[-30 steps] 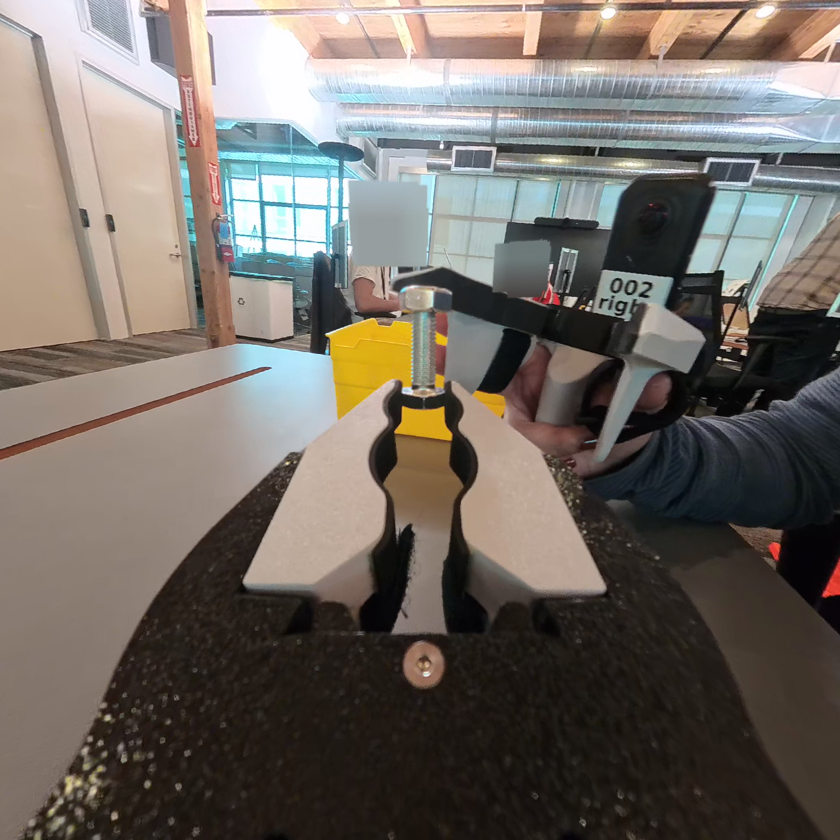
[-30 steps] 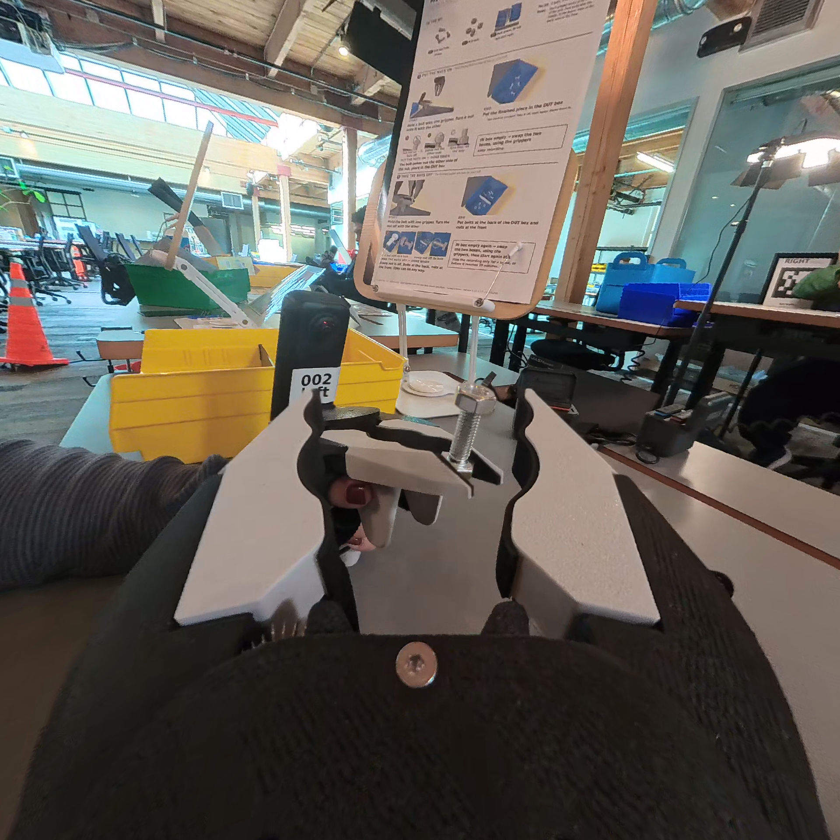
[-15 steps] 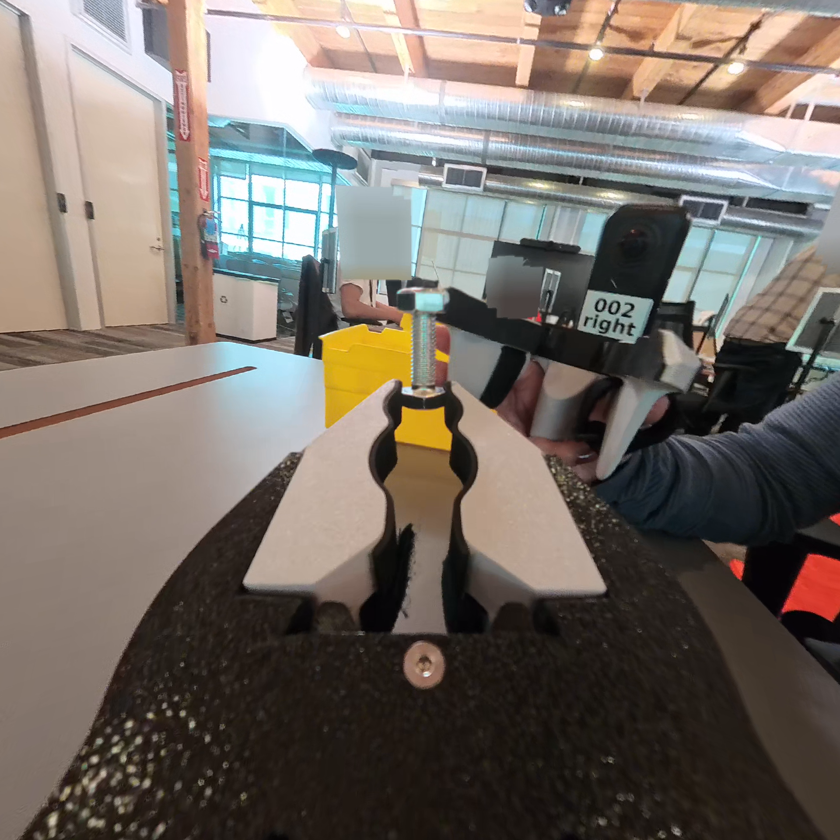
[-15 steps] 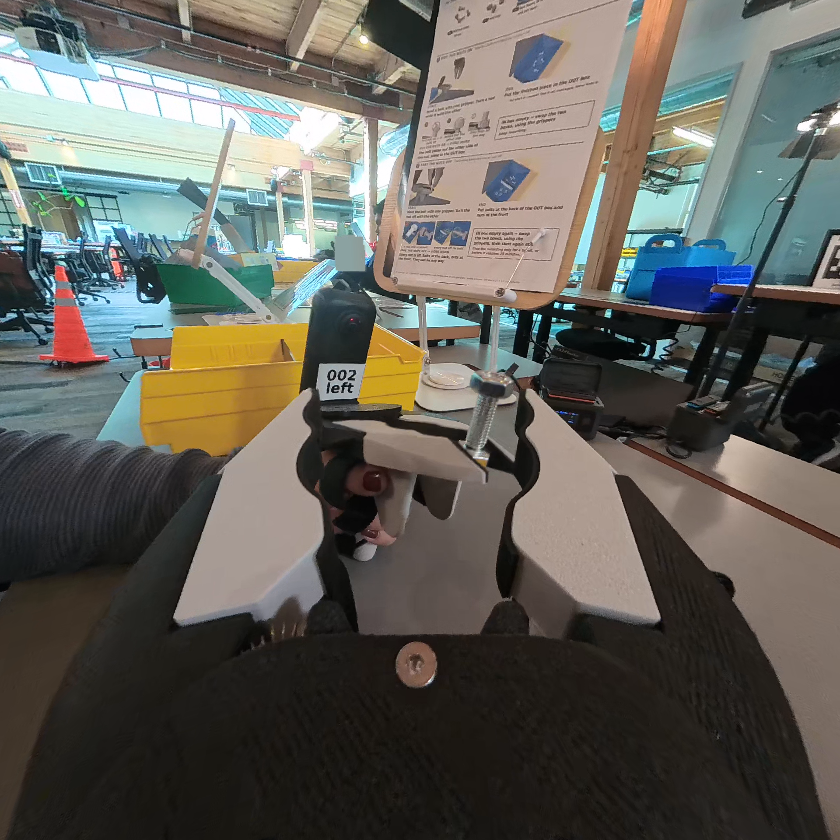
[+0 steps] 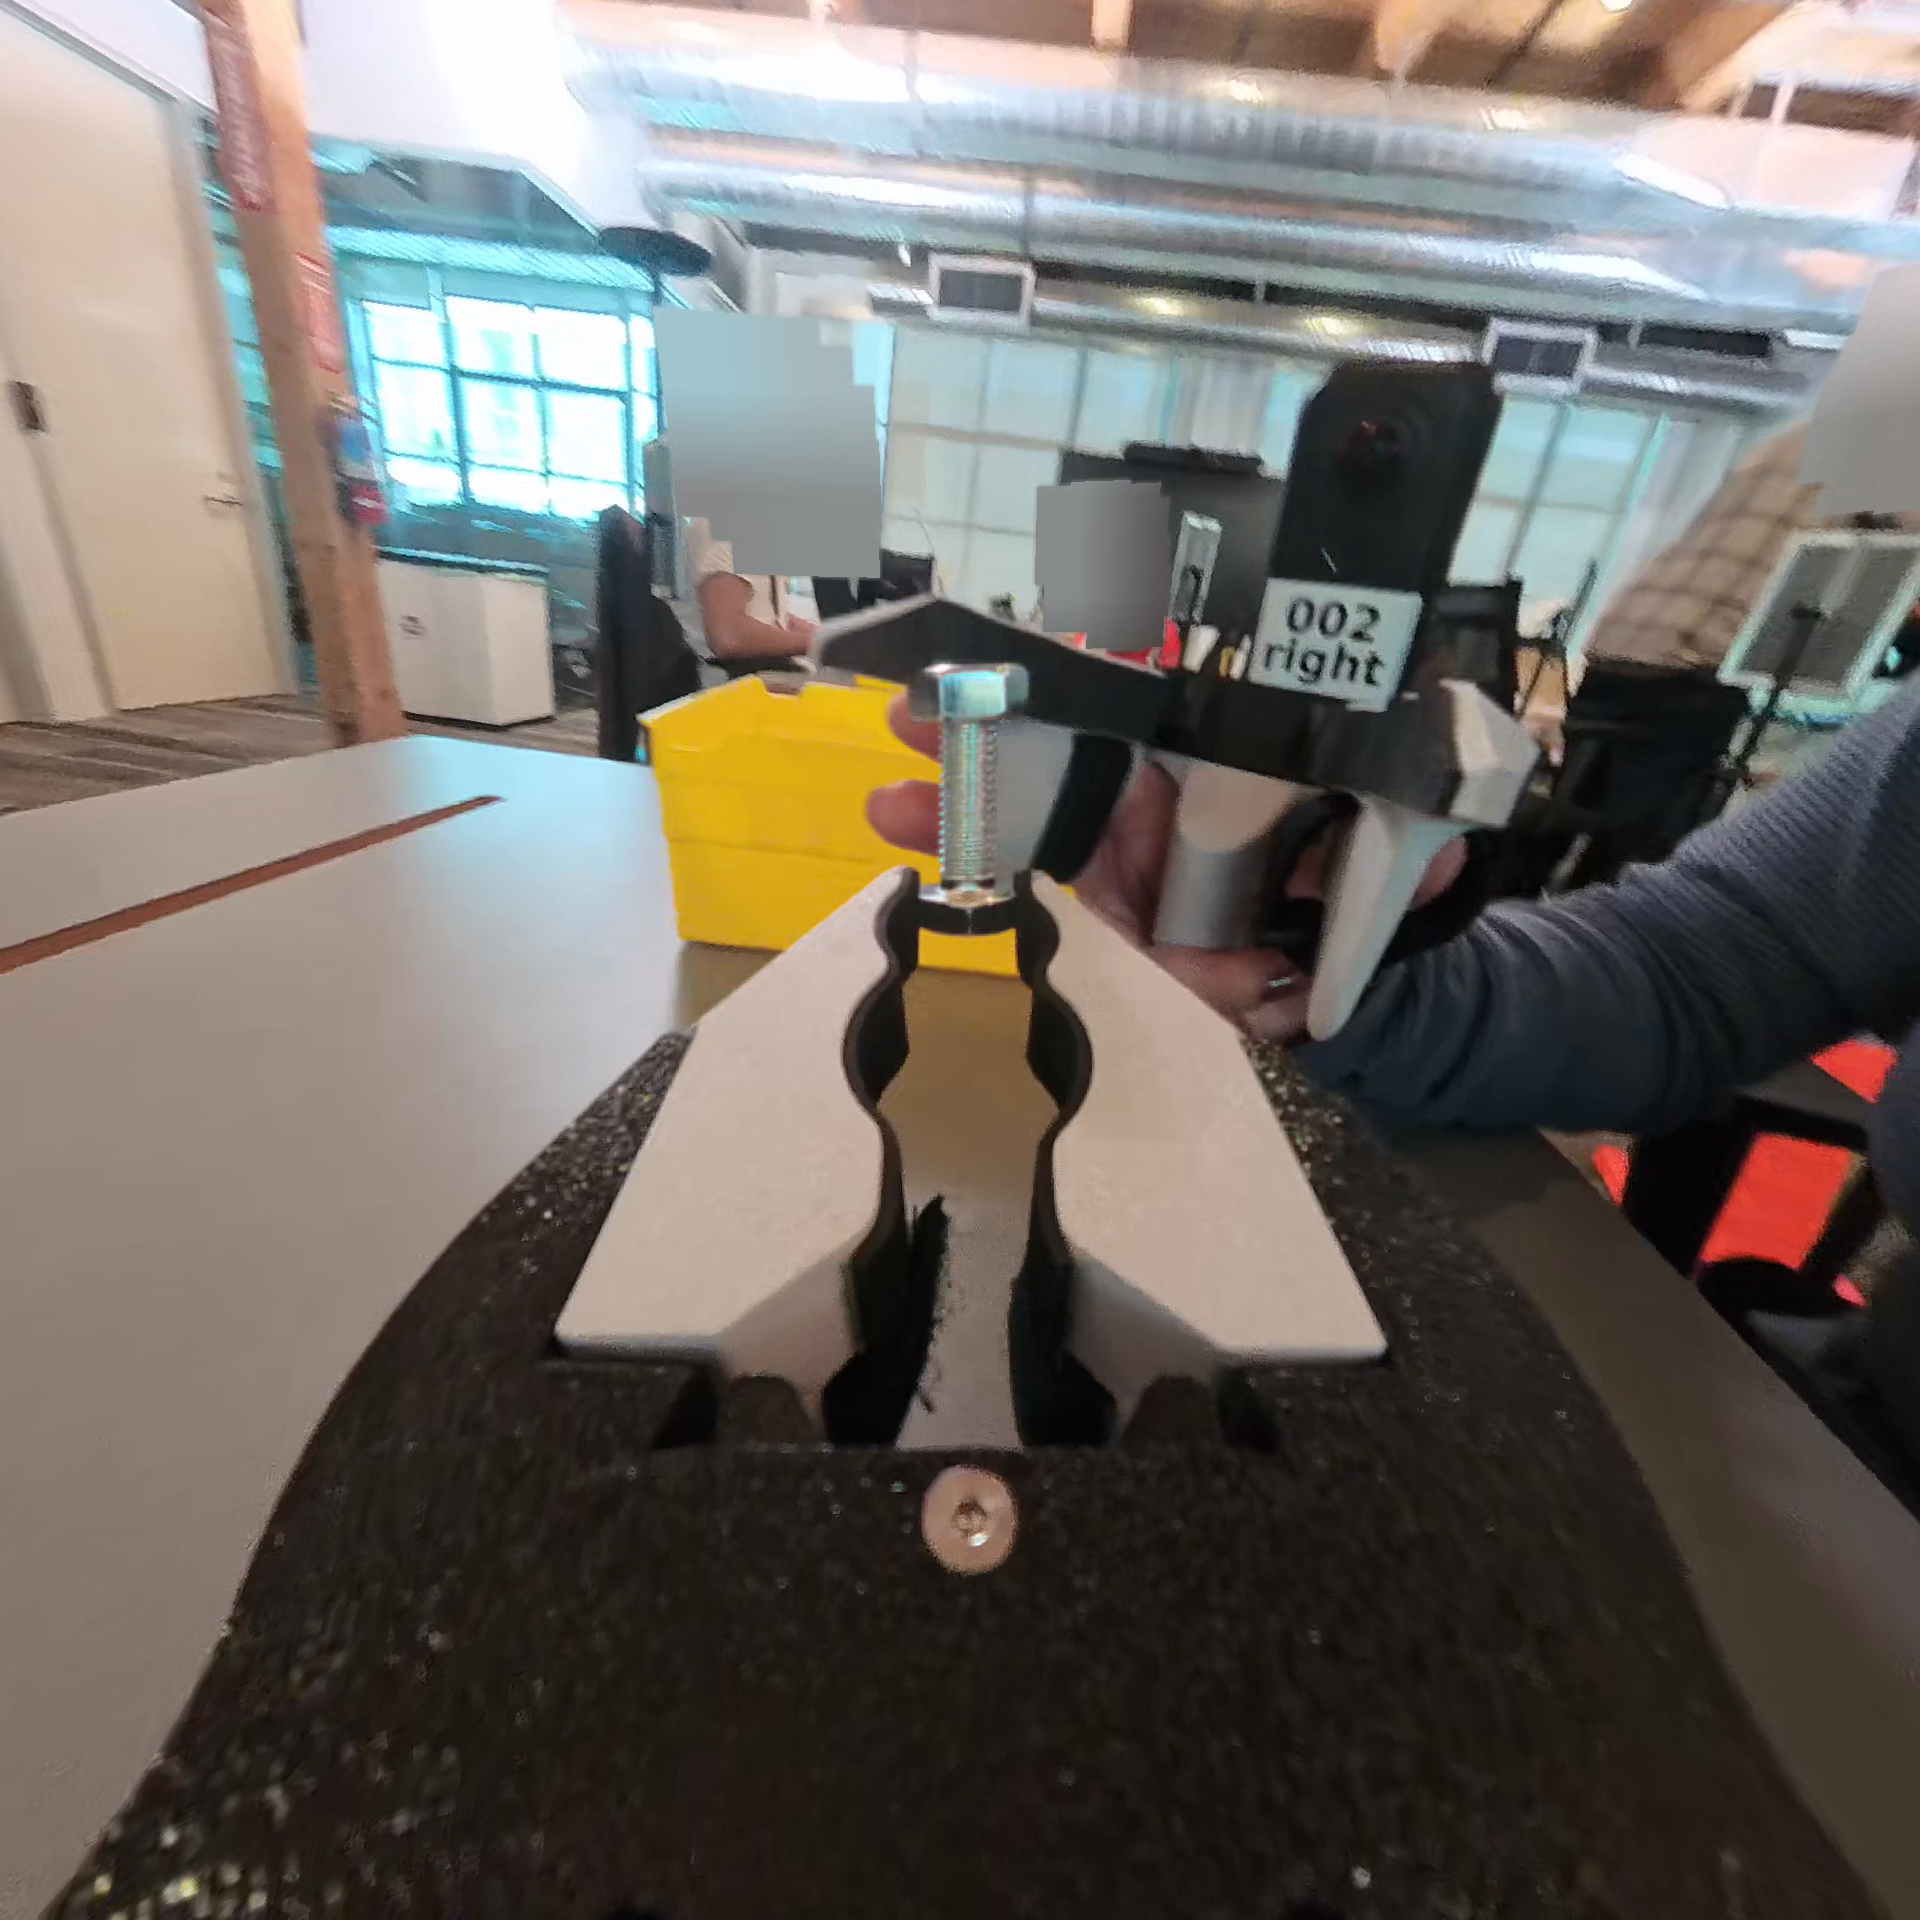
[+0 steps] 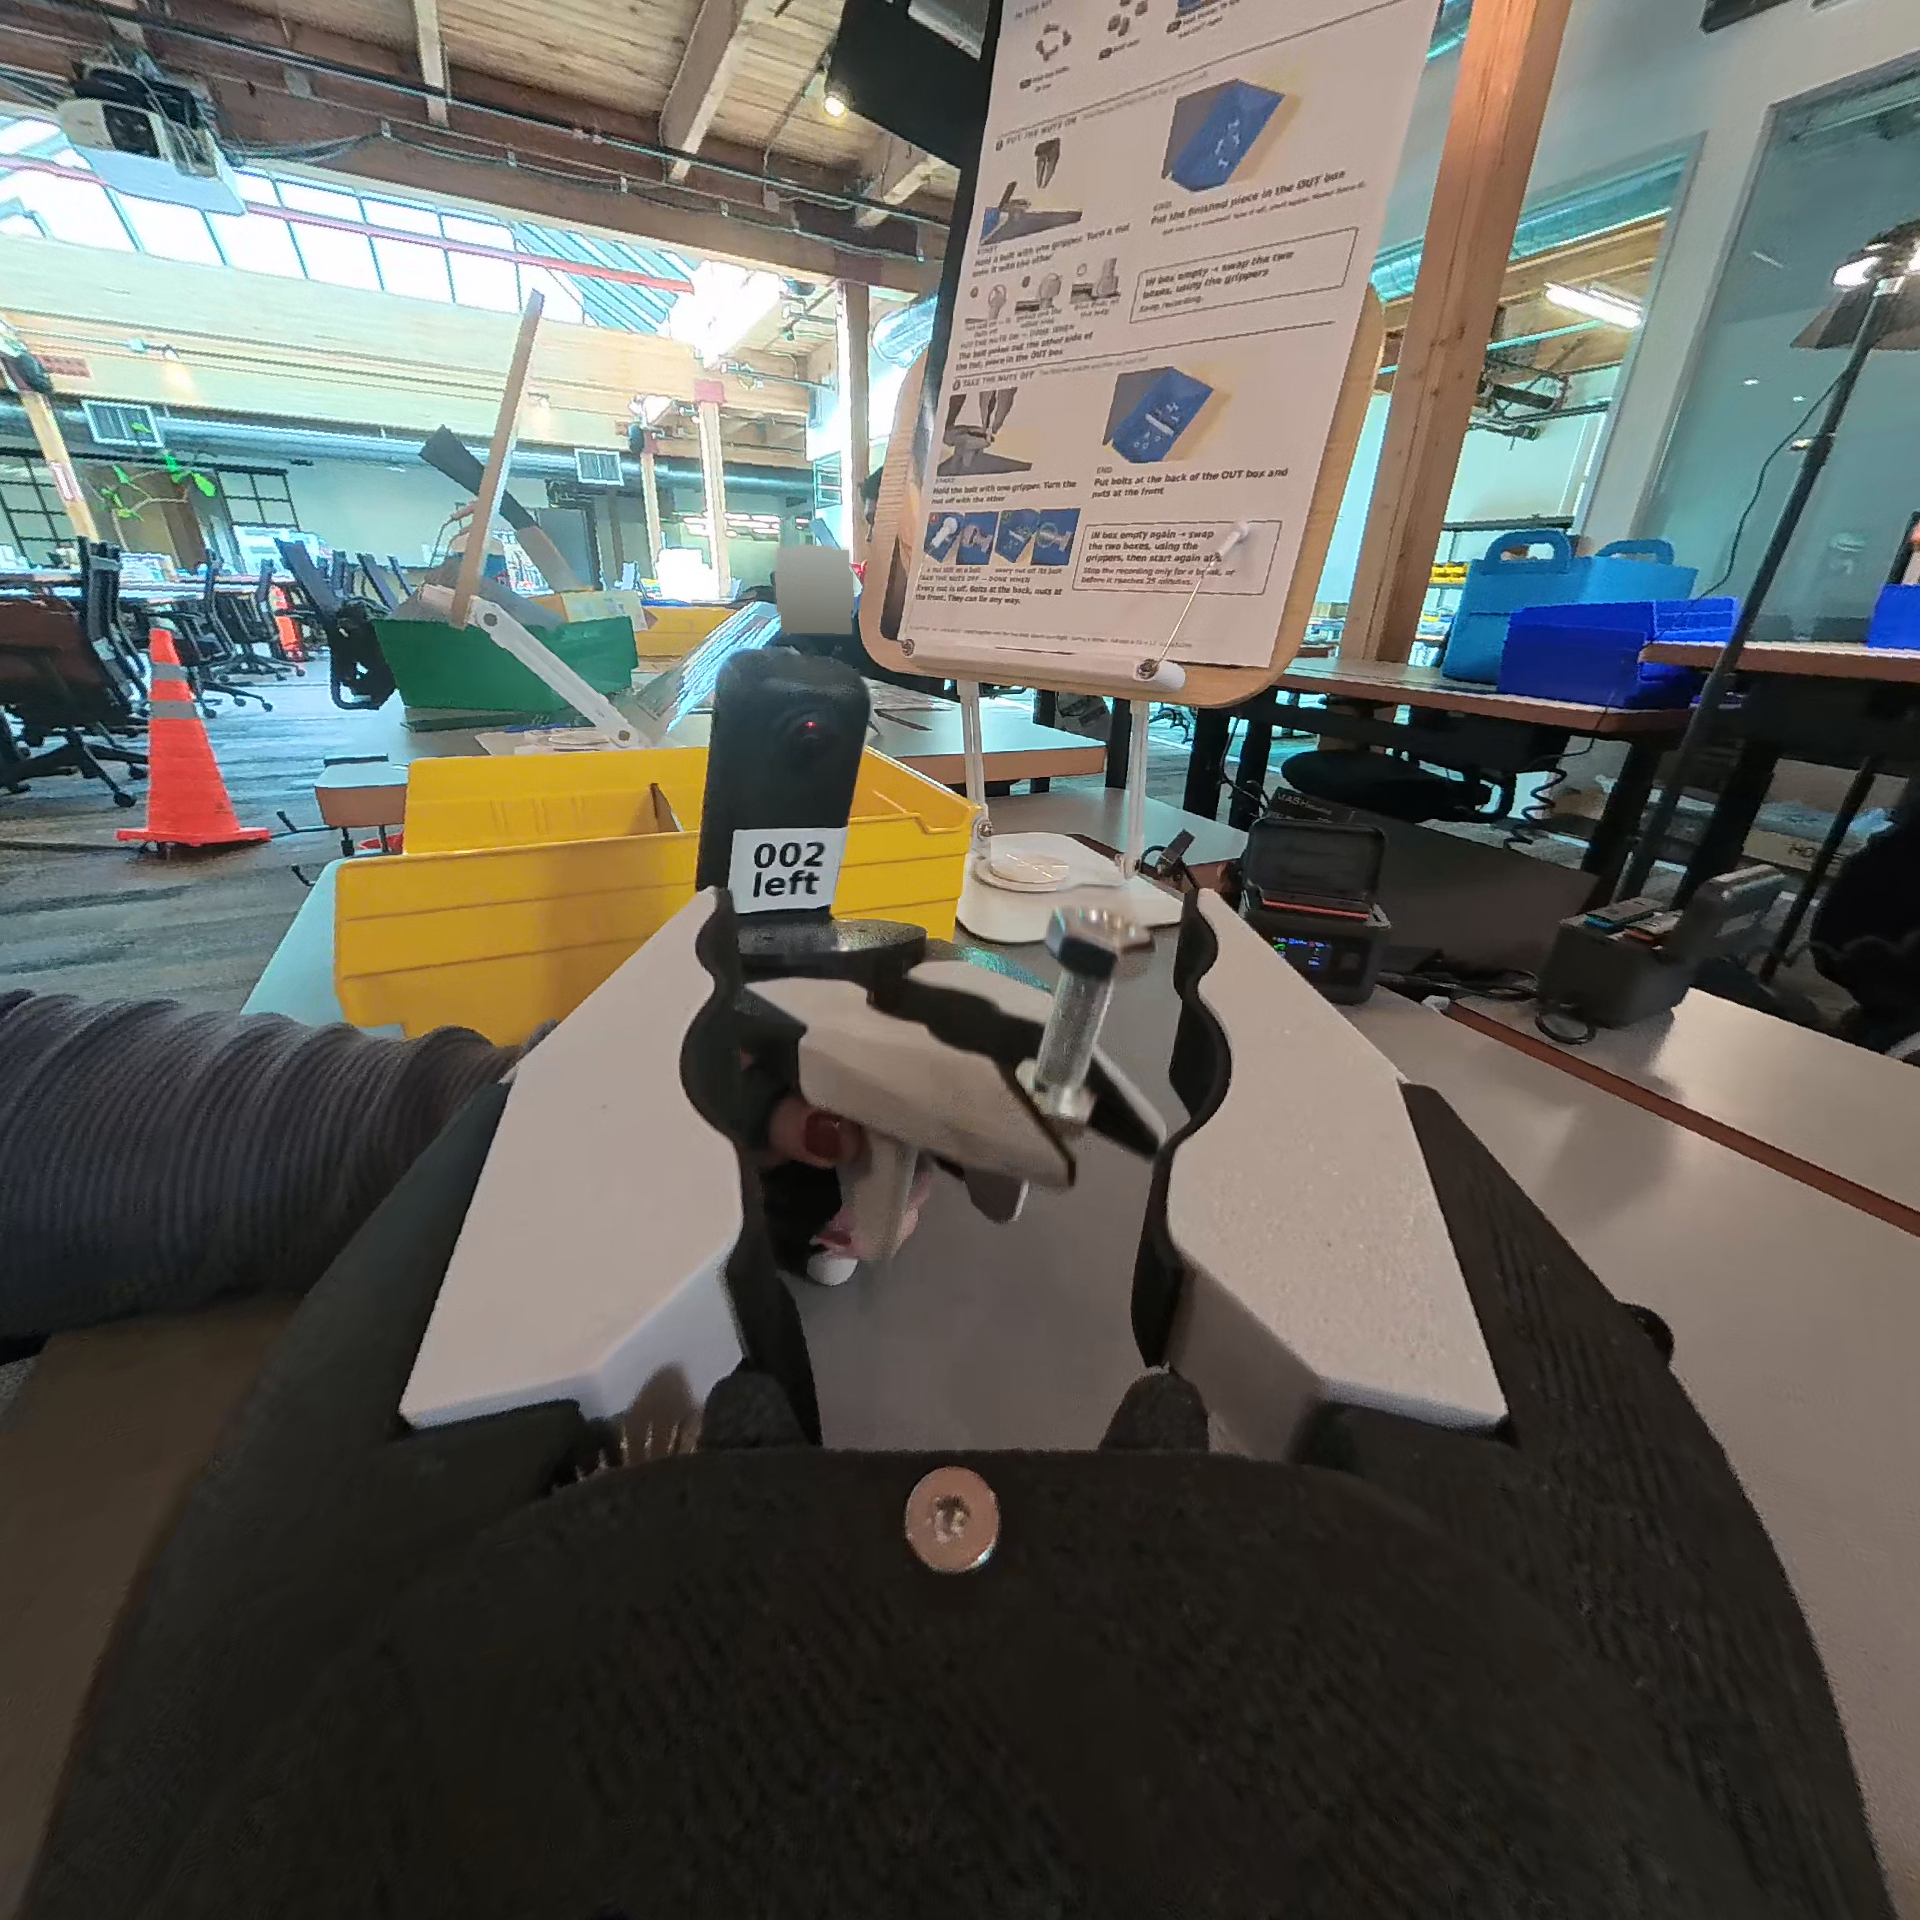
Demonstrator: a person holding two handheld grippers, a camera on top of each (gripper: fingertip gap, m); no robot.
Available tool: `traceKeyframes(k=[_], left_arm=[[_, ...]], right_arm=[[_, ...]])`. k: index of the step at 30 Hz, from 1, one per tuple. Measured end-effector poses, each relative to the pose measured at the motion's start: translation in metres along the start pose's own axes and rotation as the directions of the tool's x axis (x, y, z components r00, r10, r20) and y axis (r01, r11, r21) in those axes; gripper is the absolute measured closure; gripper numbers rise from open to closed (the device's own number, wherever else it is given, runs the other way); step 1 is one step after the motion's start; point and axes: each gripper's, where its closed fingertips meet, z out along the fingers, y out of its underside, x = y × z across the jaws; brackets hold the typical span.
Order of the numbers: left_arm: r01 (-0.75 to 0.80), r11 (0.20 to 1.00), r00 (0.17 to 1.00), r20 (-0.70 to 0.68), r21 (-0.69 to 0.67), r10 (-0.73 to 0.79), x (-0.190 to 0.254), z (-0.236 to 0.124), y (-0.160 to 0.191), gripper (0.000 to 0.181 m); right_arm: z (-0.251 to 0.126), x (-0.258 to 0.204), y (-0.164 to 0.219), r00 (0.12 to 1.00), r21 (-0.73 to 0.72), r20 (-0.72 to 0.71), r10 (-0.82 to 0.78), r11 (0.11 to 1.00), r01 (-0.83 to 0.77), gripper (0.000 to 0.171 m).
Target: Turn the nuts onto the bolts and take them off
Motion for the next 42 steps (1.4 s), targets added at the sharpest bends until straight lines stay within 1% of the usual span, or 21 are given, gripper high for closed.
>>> traceKeyframes(k=[2,5,8,9,11,15,17,20,22,24,25,29,31,33,37,42], left_arm=[[-0.014,0.999,0.999,-0.034,-0.035,0.013,0.008,0.006,0.006,0.165],[-0.003,1.000,1.000,-0.007,-0.009,0.002,0.004,0.004,0.002,0.165],[0.023,0.997,0.994,0.102,0.069,-0.029,-0.016,-0.005,-0.008,0.165],[0.042,0.995,0.992,0.115,0.087,-0.052,-0.021,-0.008,-0.010,0.165],[0.067,0.993,0.994,0.078,0.096,-0.075,-0.018,-0.010,-0.012,0.165],[0.041,0.999,0.998,-0.049,0.006,-0.040,0.006,0.001,0.000,0.165],[0.036,0.999,0.997,-0.071,-0.006,-0.036,0.011,0.004,0.002,0.165],[0.063,0.998,0.997,-0.055,0.026,-0.062,0.006,0.001,-0.003,0.165],[0.076,0.995,0.997,-0.015,0.064,-0.075,-0.002,-0.003,-0.007,0.165],[0.086,0.992,0.996,0.025,0.095,-0.089,-0.010,-0.007,-0.011,0.166],[0.094,0.990,0.995,0.021,0.101,-0.096,-0.010,-0.007,-0.012,0.166],[0.071,0.997,0.993,-0.092,0.030,-0.068,0.010,-0.001,-0.004,0.165],[0.044,0.999,0.993,-0.114,-0.004,-0.045,0.016,0.002,0.001,0.165],[0.046,0.999,0.994,-0.098,0.001,-0.045,0.014,0.002,0.000,0.166],[0.069,0.995,0.997,-0.039,0.073,-0.066,0.001,-0.005,-0.009,0.165],[0.080,0.995,0.997,-0.019,0.063,-0.079,-0.002,-0.005,-0.008,0.165]], right_arm=[[0.000,-0.002,0.000,1.000,-0.001,0.011,0.000,1.000,0.001,0.087],[0.002,-0.005,0.002,1.000,-0.006,0.020,0.000,1.000,0.000,0.085],[-0.001,-0.001,-0.001,1.000,0.007,0.013,0.015,1.000,-0.015,0.087],[-0.002,0.000,-0.001,1.000,0.008,0.016,0.025,1.000,-0.025,0.090],[-0.002,0.002,-0.001,0.999,0.009,0.011,0.035,0.999,-0.035,0.090],[-0.001,0.001,0.000,1.000,0.009,0.003,0.009,1.000,-0.009,0.089],[0.000,-0.001,0.001,1.000,0.006,0.015,0.013,1.000,-0.013,0.089],[0.000,-0.005,0.001,0.999,0.006,0.038,0.018,1.000,-0.018,0.091],[-0.001,-0.004,-0.001,0.999,0.019,0.032,0.017,1.000,-0.018,0.092],[-0.003,-0.001,-0.002,1.000,0.021,0.024,0.020,1.000,-0.021,0.096],[-0.003,0.001,-0.003,0.999,0.024,0.021,0.025,0.999,-0.026,0.099],[-0.003,0.003,-0.002,1.000,0.024,0.008,0.030,0.999,-0.031,0.100],[-0.002,0.000,0.000,0.999,0.018,0.019,0.027,0.999,-0.027,0.101],[-0.001,-0.004,0.002,0.999,0.004,0.039,0.021,1.000,-0.022,0.104],[-0.002,-0.001,0.001,1.000,0.011,0.016,0.015,1.000,-0.015,0.103],[-0.003,0.006,0.001,0.998,0.023,0.013,0.060,0.998,-0.061,0.106]])
